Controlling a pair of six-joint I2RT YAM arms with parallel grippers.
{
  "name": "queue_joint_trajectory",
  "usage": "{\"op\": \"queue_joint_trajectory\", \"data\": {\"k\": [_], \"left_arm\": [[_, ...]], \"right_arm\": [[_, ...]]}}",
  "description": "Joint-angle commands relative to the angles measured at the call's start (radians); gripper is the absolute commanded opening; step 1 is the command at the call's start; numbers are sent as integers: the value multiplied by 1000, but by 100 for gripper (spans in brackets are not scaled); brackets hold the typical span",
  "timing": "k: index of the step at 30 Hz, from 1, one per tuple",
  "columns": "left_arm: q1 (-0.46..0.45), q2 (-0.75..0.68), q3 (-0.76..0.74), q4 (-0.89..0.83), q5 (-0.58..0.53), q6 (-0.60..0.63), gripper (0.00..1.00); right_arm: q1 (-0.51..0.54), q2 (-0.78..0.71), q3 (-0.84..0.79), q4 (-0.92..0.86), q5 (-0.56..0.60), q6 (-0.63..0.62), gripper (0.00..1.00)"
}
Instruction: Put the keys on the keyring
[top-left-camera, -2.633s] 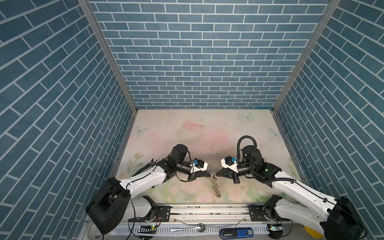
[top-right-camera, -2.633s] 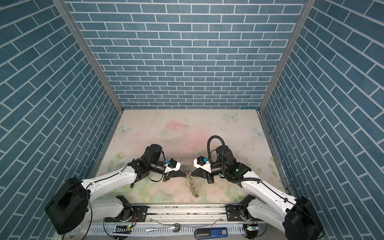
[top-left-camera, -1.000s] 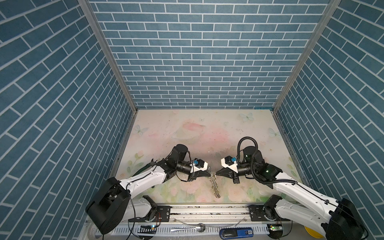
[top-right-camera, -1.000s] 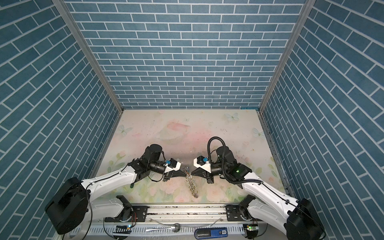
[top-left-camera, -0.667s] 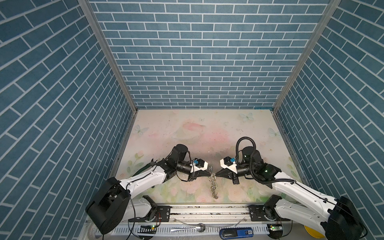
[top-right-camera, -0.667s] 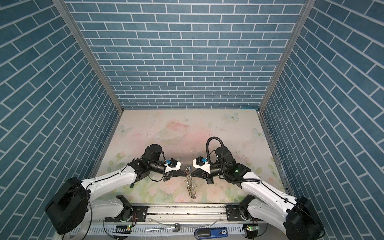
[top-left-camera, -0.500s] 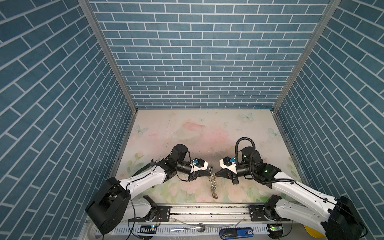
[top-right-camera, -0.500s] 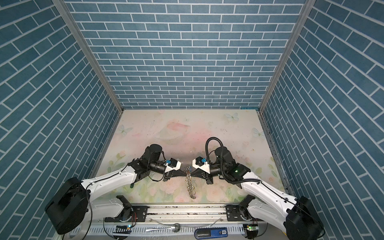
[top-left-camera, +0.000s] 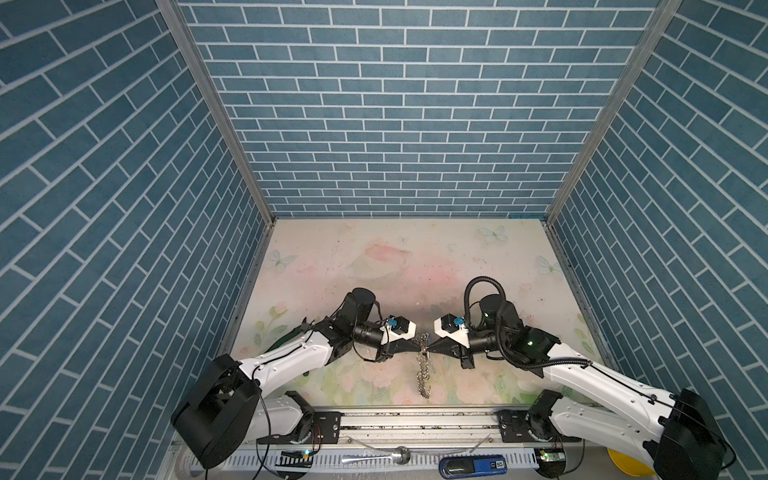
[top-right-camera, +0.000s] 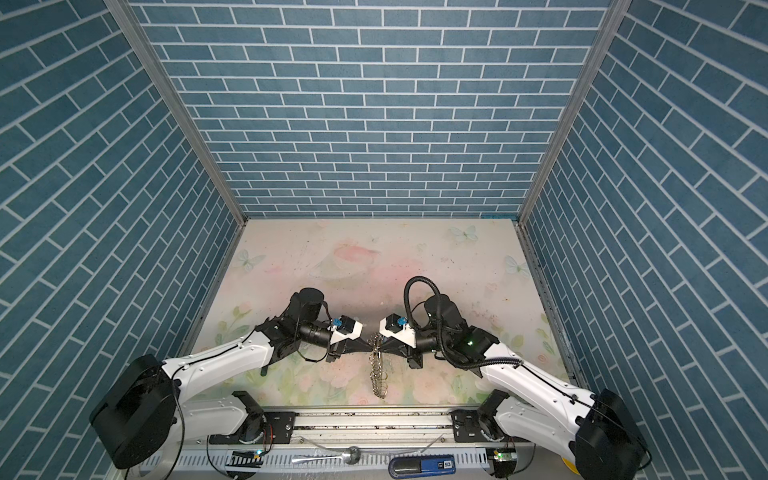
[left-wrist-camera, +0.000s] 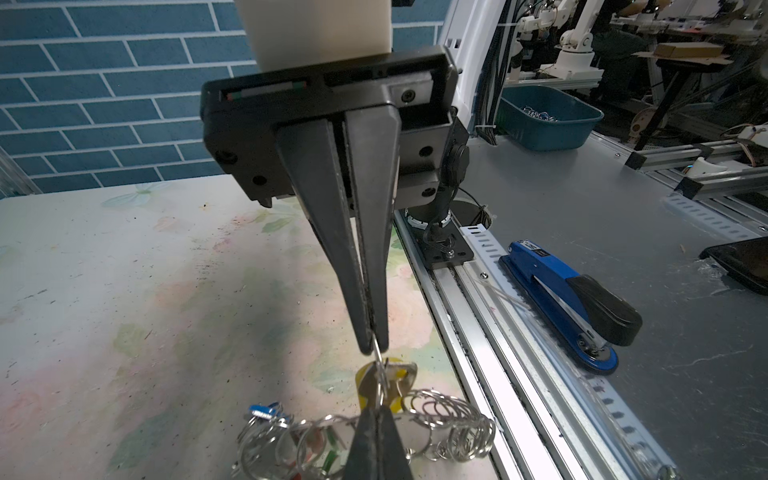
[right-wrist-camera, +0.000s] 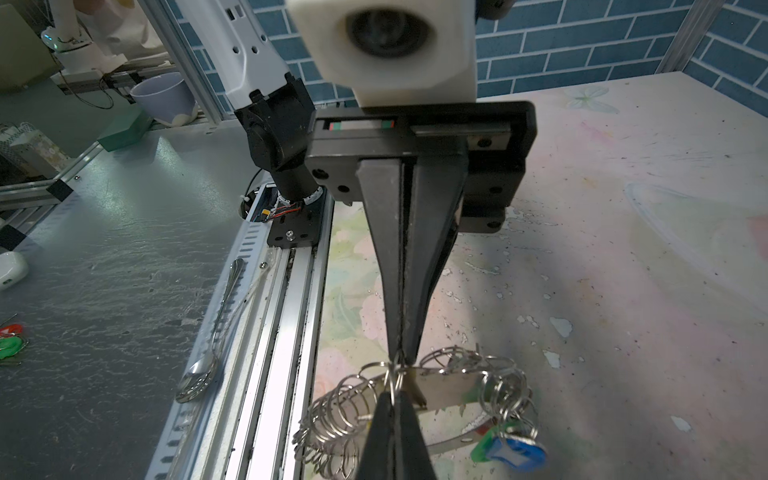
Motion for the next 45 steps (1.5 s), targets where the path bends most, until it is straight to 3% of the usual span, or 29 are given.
{"op": "queue_joint_trajectory", "data": {"k": [1,11,34,35,37,39,40,45], "left_arm": [[4,-3,17,-21,-6,-9,0],[5,1,17,-5,-38,-31,0],[17,10,20,15,-70,-74,0],[18,7,18,18,-72,-73,0],[18,5,15,22,-74,-72,0],[18,3,12,25,-74,-68,0],[18,2,10,27,-72,-68,0],[18,-12,-1,36,-65,-55,0]], "right_arm": [[14,4,37,-39,15,-27,0],[32,-87,-29,-55,62,-88,0],[141,-90,-75,-53,335,-195,0],[143,-96,-80,-48,340,-191,6],[144,-109,-90,-34,346,-176,38],[145,-118,-91,-32,338,-162,62],[145,-123,-90,-32,336,-153,69],[144,-166,-84,-10,360,-93,65]]}}
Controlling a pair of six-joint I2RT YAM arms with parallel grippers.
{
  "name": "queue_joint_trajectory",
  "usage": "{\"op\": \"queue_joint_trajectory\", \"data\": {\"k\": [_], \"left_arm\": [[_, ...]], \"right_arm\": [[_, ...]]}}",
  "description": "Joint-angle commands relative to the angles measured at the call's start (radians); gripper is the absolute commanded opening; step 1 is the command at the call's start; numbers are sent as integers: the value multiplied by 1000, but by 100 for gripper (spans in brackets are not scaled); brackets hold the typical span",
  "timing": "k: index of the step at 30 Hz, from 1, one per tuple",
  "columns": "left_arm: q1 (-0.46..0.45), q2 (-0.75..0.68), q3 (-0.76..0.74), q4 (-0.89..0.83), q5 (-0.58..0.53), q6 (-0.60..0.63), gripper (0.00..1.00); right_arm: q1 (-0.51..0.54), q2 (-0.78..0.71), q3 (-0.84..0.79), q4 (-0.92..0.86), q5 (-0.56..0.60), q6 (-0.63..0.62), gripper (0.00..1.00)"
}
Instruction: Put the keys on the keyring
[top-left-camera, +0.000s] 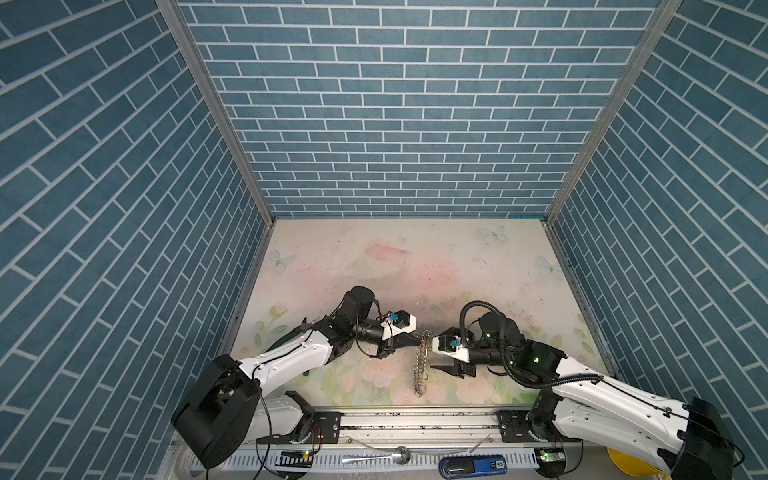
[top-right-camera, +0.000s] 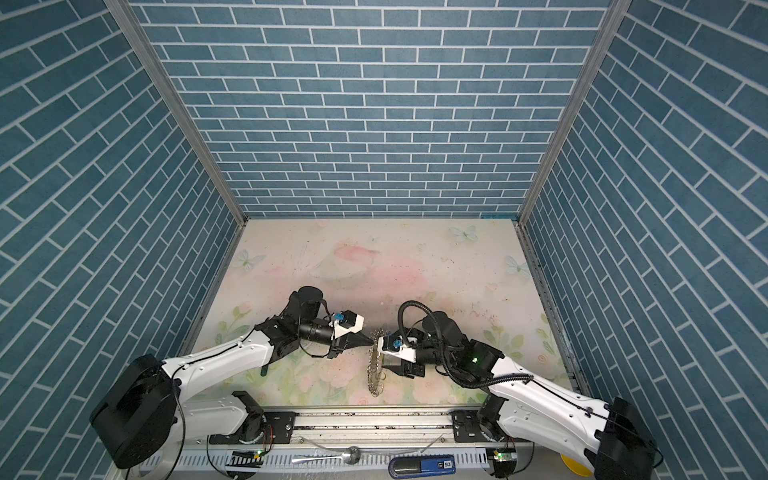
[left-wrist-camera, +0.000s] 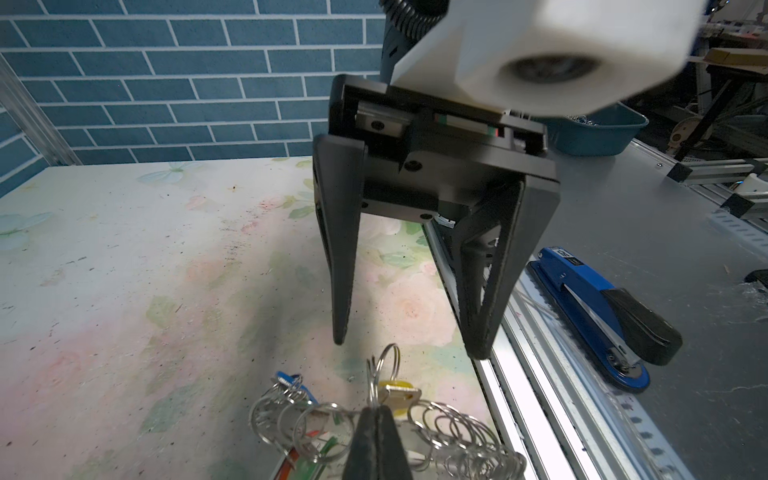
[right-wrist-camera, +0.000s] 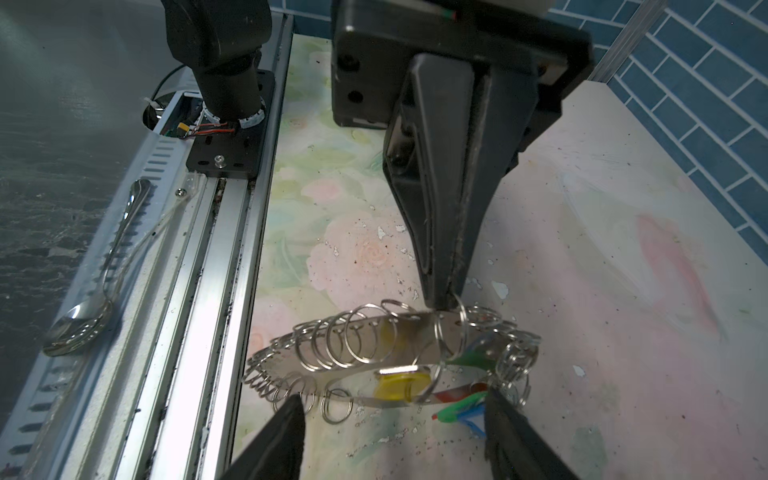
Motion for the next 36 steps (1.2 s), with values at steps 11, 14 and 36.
{"op": "queue_joint_trajectory", "data": {"k": [11,14,36], "left_arm": [[1,-50,-44,61,11,22,0],[-2,-57,-47,63,11,26,0],[-6,-59,-44,56,14,30,0]], "right_arm": [[-41,66,101,-1,-81,209,21],[-69,90,122,1,-127,237,20],[-129,178,167,-8,-288,209,23]]}}
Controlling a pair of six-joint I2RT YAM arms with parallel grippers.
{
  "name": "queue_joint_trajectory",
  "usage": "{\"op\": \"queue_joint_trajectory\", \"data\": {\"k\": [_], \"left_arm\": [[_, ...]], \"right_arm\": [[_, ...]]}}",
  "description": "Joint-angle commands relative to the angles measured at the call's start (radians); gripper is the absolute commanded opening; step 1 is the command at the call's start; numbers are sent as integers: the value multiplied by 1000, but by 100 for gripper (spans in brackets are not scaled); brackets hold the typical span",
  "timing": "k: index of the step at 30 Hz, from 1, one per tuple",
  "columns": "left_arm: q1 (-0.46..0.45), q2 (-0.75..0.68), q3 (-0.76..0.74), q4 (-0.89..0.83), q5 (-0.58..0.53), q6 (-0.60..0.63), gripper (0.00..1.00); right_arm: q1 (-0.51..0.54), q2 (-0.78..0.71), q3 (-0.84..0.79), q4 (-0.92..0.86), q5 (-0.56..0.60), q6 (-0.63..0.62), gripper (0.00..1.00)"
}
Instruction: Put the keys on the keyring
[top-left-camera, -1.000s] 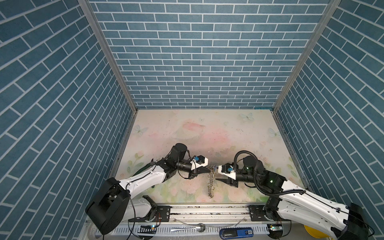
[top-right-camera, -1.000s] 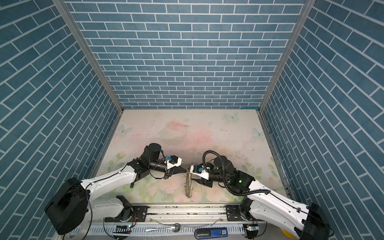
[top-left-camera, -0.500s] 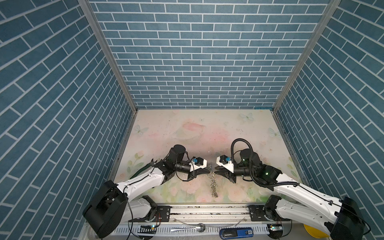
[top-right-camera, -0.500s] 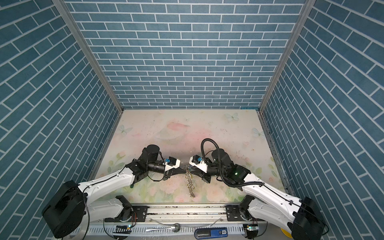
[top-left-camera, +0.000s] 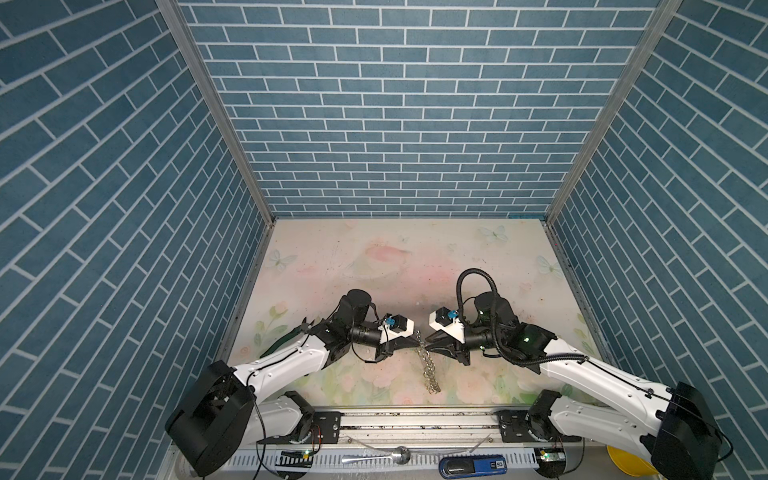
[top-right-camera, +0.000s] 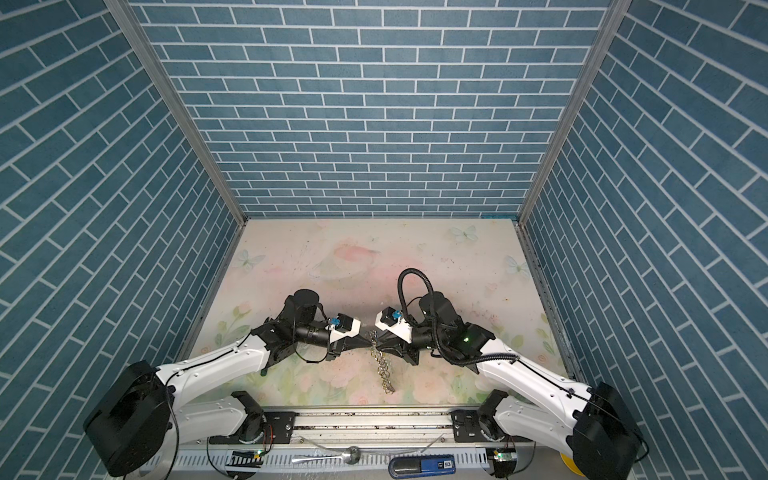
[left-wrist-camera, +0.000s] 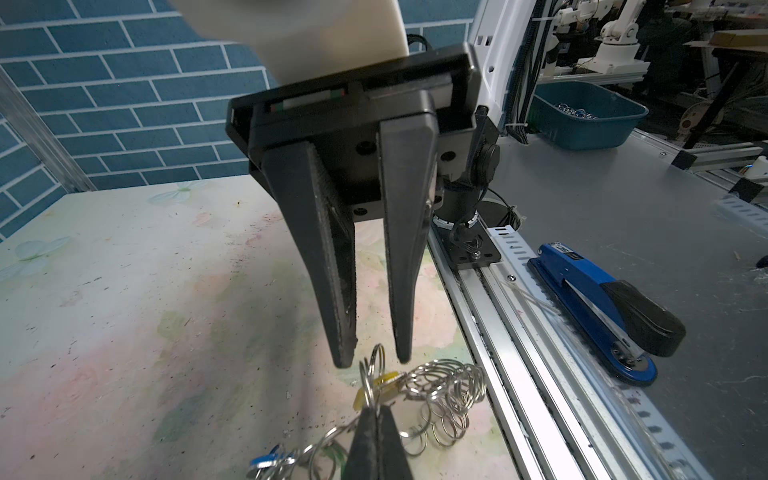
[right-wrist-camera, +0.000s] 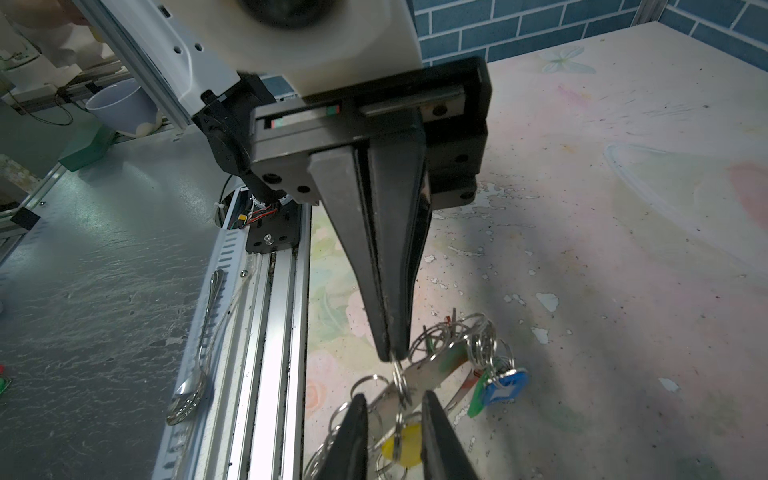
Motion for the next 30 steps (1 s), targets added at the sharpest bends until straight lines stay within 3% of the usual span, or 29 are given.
{"op": "queue_joint_trajectory", "data": {"k": [1,13,17,19,25,30], "left_arm": [[-3,-14,-5,16,14,9,0],[-3,-15,-6,21,13,7,0],[-4,-12,-6,24,14,5,0],[-4,-13,-4,24,14,3,0],[-4,-10,-4,19,5,2,0],[-8,-15,26,-33,-80,-29,19]], "right_arm": [[-3,3,44,-4,-34,-9,23],[-3,32,47,8,-45,-13,19],[-3,35,49,16,-46,-15,12],[-3,36,50,16,-45,-15,3],[-3,31,49,5,-26,-15,0],[-2,16,117,-140,50,-51,0]]}}
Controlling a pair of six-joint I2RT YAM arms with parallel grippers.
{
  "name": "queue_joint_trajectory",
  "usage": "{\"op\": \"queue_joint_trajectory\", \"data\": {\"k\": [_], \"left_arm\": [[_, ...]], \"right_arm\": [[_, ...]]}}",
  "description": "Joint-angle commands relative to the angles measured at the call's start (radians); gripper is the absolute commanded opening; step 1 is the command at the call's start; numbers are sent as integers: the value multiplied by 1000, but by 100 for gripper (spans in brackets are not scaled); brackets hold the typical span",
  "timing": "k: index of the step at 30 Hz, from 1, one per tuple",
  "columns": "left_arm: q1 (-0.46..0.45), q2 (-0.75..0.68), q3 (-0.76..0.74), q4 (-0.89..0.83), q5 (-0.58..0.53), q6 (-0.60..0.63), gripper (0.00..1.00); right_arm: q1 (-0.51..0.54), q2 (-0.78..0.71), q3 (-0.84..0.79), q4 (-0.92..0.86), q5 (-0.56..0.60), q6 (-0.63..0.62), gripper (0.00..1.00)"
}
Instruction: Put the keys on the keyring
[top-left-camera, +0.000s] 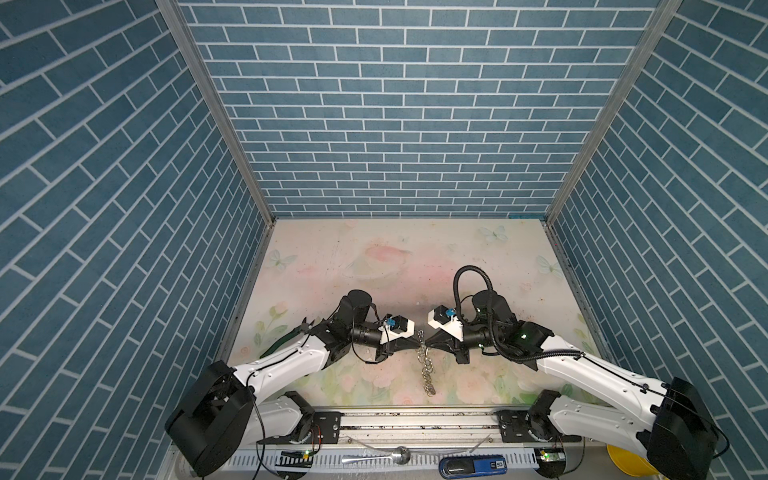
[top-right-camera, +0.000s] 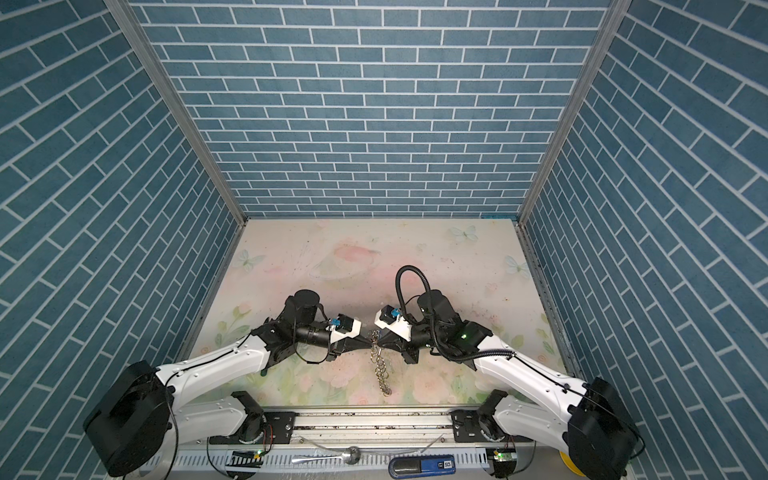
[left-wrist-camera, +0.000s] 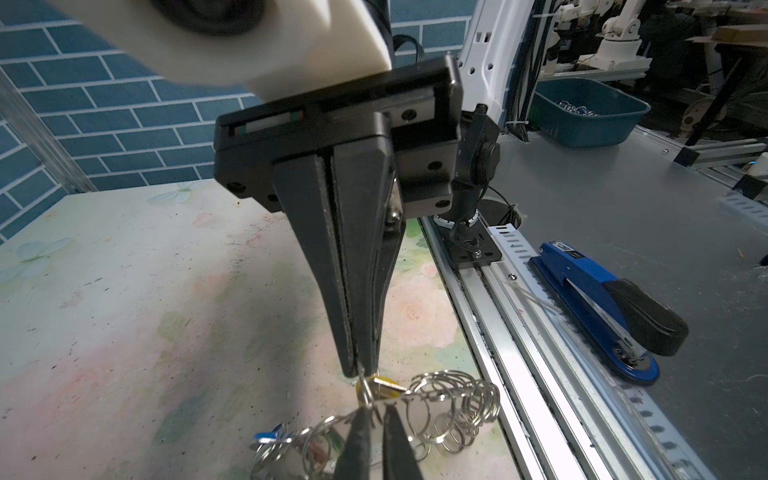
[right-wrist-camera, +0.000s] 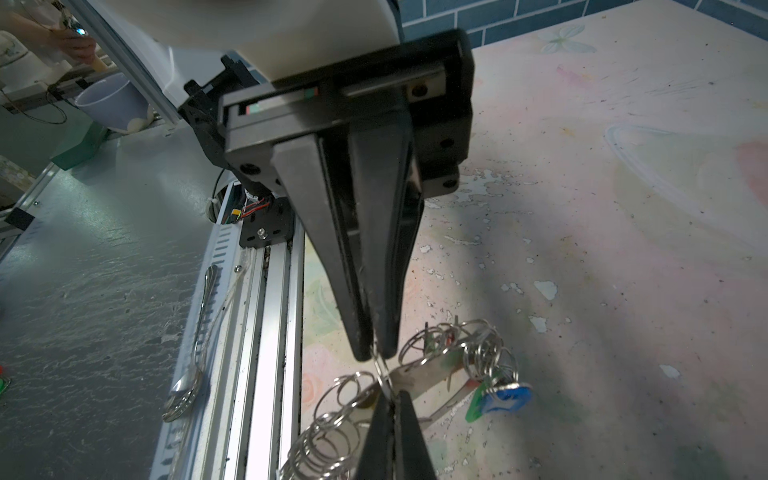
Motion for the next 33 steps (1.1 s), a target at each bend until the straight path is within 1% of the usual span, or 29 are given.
{"op": "queue_joint_trajectory", "data": {"k": [1,3,6,9,12,15,17,21,27,33], "left_arm": [[-1,-18,30,-29,-72,-44,22],[-1,-31,44,-41,-112,-101,28],[-12,-60,51,-10,-229,-324,29],[-57,-103,41,-21,-310,-454,29],[-91,-162,-15,23,-336,-540,32],[-114,-222,-63,45,-373,-563,34],[-120,-235,-77,57,-382,-567,36],[-136,-185,-59,71,-381,-573,36],[-191,-95,-33,128,-382,-575,35],[-199,-64,-26,142,-387,-575,28]], "right_arm": [[6,-17,100,-119,53,-51,0],[13,-19,138,-203,104,-76,0],[34,-2,187,-282,173,-101,0],[51,14,217,-328,218,-119,0],[63,31,236,-346,237,-129,0],[80,56,267,-377,262,-142,0],[92,68,285,-396,278,-147,0],[114,82,309,-416,311,-158,0],[135,98,328,-420,331,-158,0],[139,104,321,-404,331,-156,0]]}}
